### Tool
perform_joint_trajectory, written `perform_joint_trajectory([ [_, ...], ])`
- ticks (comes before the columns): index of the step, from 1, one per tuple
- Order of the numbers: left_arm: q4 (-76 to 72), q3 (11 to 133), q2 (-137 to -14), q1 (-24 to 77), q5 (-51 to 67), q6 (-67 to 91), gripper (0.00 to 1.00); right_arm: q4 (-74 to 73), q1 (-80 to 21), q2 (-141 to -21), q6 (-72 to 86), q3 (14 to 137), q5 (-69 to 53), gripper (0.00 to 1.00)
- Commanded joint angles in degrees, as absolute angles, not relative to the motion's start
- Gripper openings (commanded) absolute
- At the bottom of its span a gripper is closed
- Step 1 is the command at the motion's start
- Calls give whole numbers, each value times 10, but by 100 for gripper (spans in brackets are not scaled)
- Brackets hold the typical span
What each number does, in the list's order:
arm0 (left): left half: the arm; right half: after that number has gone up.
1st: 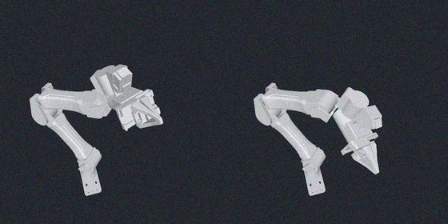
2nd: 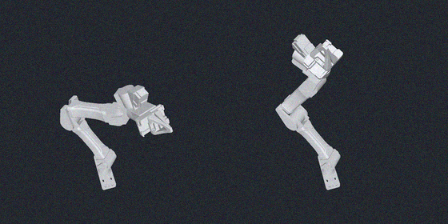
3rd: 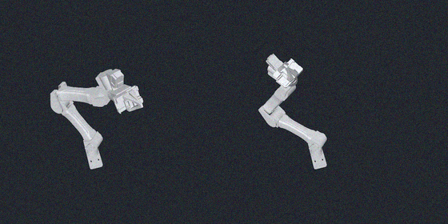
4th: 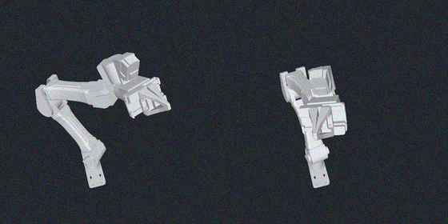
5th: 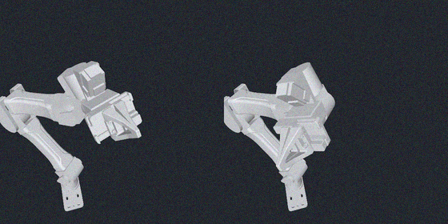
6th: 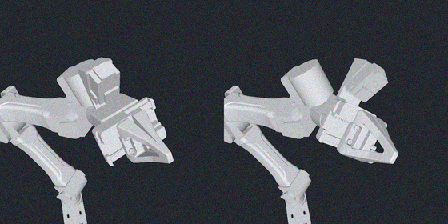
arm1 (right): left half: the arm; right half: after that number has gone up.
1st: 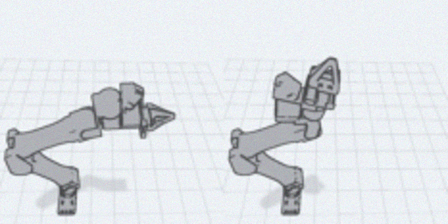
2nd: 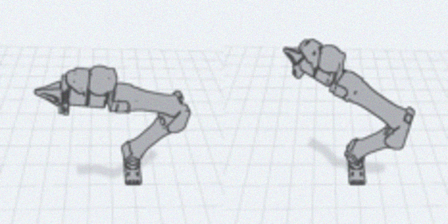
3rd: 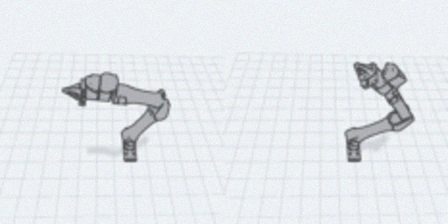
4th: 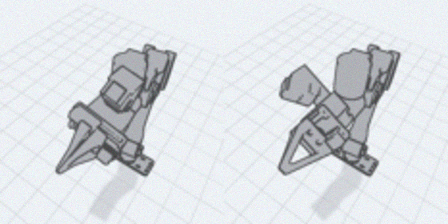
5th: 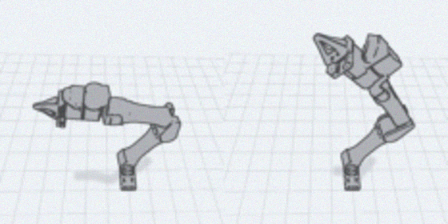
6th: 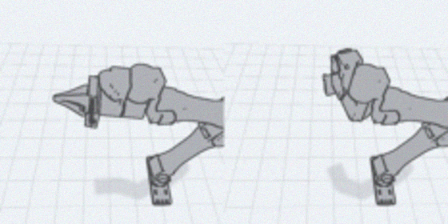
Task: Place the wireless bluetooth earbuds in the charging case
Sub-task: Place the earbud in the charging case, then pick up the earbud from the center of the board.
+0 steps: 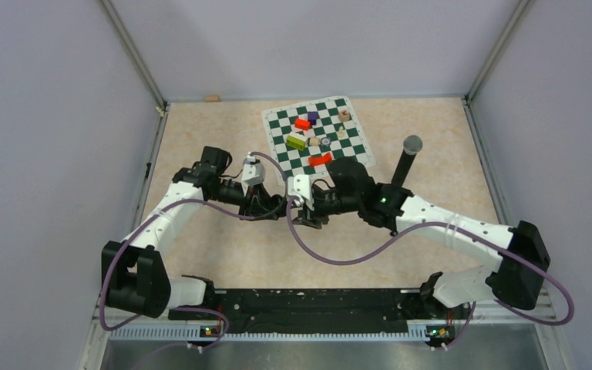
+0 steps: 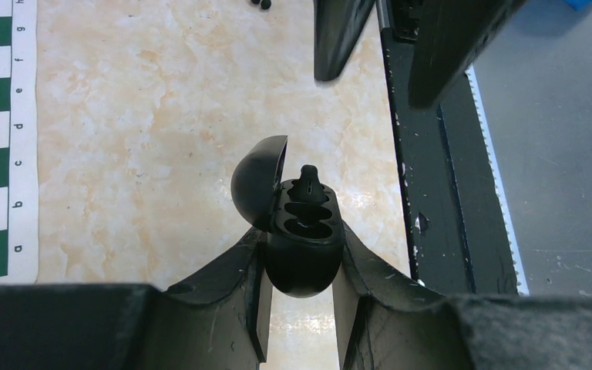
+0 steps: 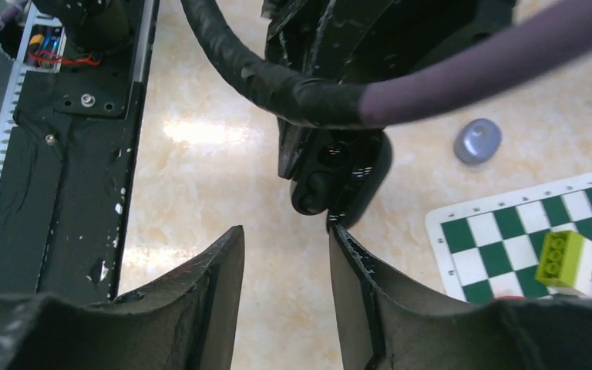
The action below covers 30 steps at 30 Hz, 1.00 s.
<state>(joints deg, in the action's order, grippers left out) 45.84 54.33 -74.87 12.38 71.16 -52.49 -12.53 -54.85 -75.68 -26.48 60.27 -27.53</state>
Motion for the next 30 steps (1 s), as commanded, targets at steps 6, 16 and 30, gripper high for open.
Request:
perform_joint_trajectory([
  [6,446,562,-740,123,734,-533,0,-113,-517,-720,-247,617,-213,49],
  [16,445,559,-732,121,739,-537,0,-315,-438,-629,-397,606,-116,51],
  [30,446,560,-720,121,742,-535,0,-397,-198,-523,-519,373,-64,38],
])
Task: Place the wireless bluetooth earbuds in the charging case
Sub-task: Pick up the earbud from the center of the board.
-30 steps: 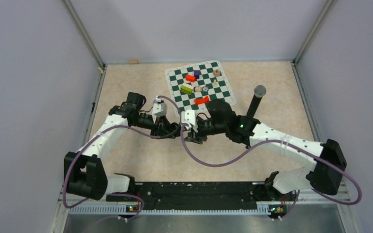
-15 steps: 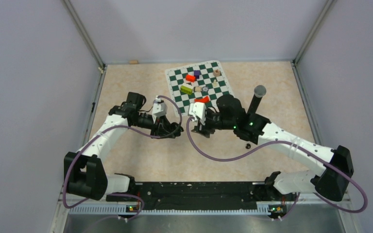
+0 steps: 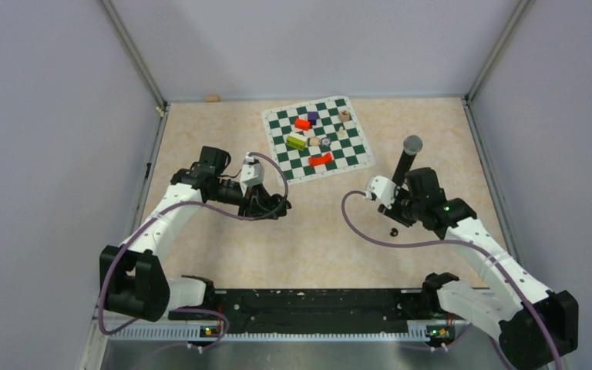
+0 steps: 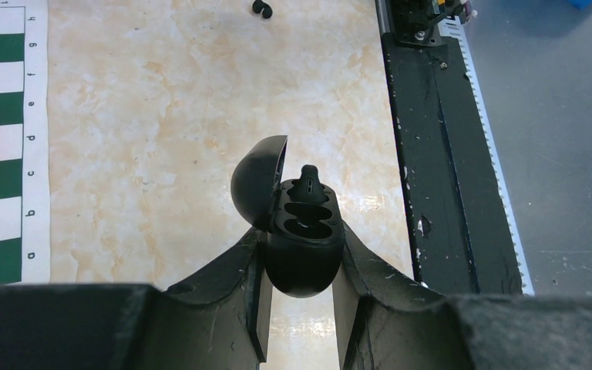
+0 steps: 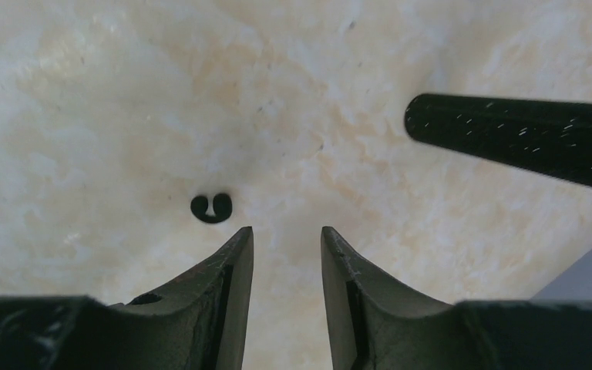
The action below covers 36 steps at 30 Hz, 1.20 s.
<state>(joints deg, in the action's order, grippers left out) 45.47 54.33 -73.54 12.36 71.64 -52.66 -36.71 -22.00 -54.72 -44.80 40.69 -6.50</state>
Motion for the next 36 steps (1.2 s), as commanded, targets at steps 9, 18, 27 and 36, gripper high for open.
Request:
perform_joint_trajectory([
  [9,446,559,-714,117,742,-536,0,-403,-199,-520,-595,313,-51,46],
  [18,447,558,-718,116,741,-540,0,-310,-198,-585,-613,274,-51,45],
  [27,447,559,-722,116,741,-539,0,-208,-226,-644,-587,274,-69,39],
  [36,446,560,-721,114,740,-539,0,-200,-305,-762,-495,375,-111,27],
])
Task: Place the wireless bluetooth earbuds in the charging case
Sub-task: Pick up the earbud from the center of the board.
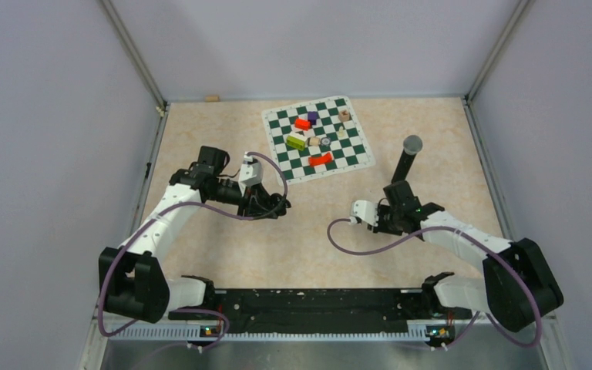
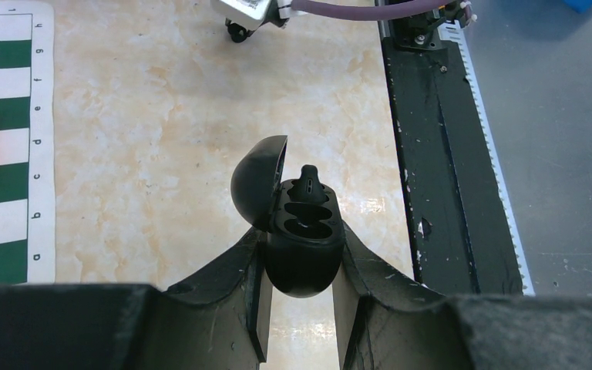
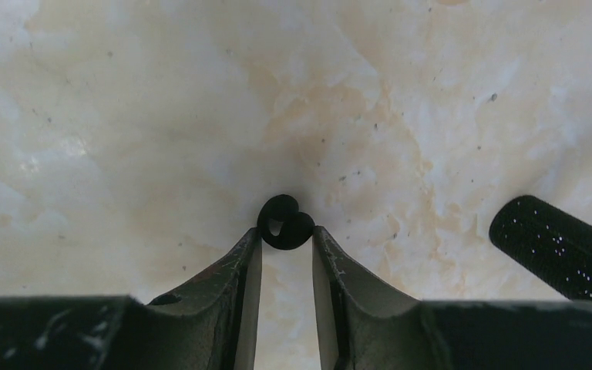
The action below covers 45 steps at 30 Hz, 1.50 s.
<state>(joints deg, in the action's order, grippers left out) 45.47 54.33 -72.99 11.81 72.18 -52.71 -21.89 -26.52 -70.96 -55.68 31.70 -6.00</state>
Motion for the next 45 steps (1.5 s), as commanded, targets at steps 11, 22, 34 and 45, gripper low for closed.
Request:
perform_joint_trajectory([
  [11,448,559,-722,109,742,-541,0,-115,-354,-946,-356,534,-20,23],
  [22,451,559,-721,105,745,-544,0,-173,-354,-1016,-238,662,-90,28],
  [34,454,561,-720,104,746,-546,0,-145,-382,-965,-267,621,-24,38],
  [45,460,561,-716,99,750,-550,0,-182,-436,-946,-339,601,-21,37],
])
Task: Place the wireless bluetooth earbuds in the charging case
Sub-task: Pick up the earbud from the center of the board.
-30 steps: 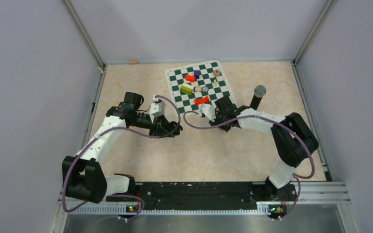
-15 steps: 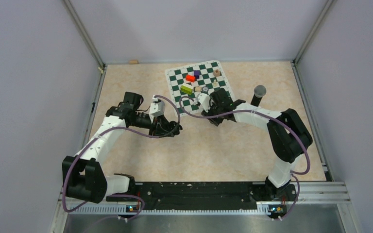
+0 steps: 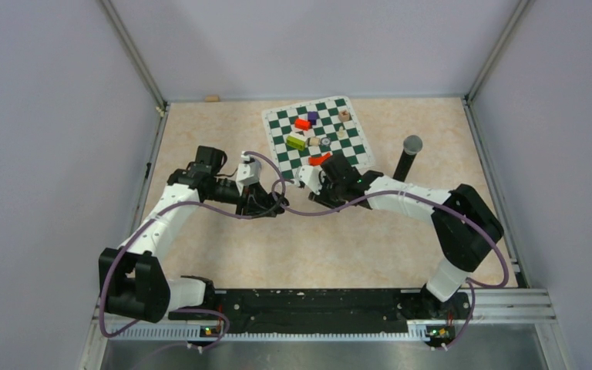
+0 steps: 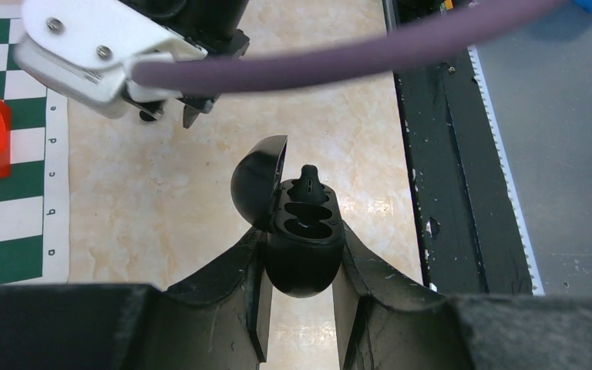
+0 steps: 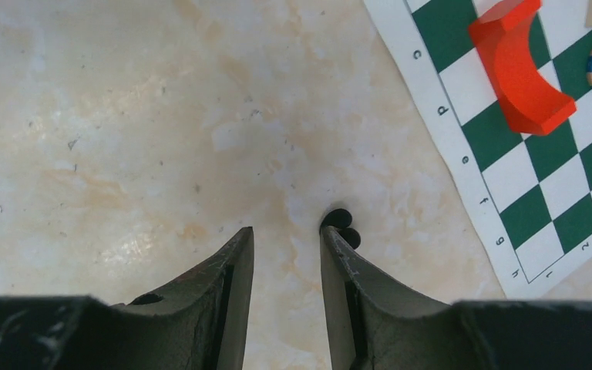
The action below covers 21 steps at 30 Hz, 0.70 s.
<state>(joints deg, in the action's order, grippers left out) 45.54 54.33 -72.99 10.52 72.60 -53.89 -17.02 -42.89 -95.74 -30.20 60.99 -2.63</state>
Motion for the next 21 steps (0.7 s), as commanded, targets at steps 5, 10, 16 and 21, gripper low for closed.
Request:
perform_joint_trajectory([
  [5,461,561,-715,98,753,-552,0,-218,-435,-935,-420,598,-9,46],
  [10,462,562,-715,97,754,-554,0,-34,-421,-827,-551,424,-14,41],
  [16,467,565,-715,97,756,-555,0,106,-352,-790,-613,318,-135,37],
  [21,467,565,-710,96,756,-555,0,155,-344,-828,-638,304,-150,37],
])
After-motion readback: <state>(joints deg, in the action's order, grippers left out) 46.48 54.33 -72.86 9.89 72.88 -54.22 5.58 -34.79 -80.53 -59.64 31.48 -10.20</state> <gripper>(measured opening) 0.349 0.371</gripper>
